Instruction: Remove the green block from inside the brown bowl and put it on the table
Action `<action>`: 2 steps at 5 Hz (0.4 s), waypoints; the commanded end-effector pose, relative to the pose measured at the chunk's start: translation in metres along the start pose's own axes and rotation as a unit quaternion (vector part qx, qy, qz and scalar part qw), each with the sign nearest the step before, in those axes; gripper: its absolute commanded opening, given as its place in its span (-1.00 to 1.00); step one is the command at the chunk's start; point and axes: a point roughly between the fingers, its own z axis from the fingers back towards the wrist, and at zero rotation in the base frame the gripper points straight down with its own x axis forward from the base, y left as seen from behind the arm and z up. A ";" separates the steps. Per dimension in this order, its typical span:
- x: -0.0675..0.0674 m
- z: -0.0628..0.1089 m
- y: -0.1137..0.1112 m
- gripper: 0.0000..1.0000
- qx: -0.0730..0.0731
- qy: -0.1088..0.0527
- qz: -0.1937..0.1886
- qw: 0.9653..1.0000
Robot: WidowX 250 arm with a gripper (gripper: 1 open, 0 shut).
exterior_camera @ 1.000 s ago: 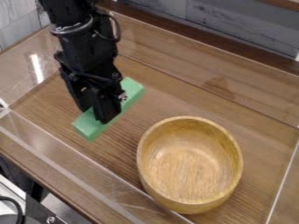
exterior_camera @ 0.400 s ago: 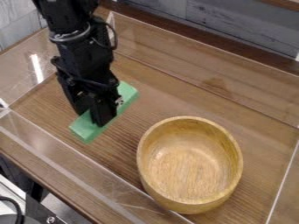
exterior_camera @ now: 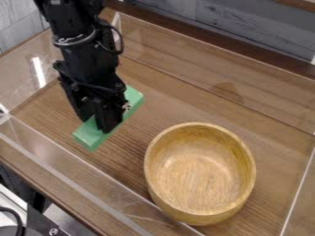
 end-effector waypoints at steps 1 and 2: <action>0.003 0.002 0.003 -1.00 0.007 -0.010 0.007 1.000; 0.005 0.000 0.004 -1.00 0.008 -0.010 0.013 1.000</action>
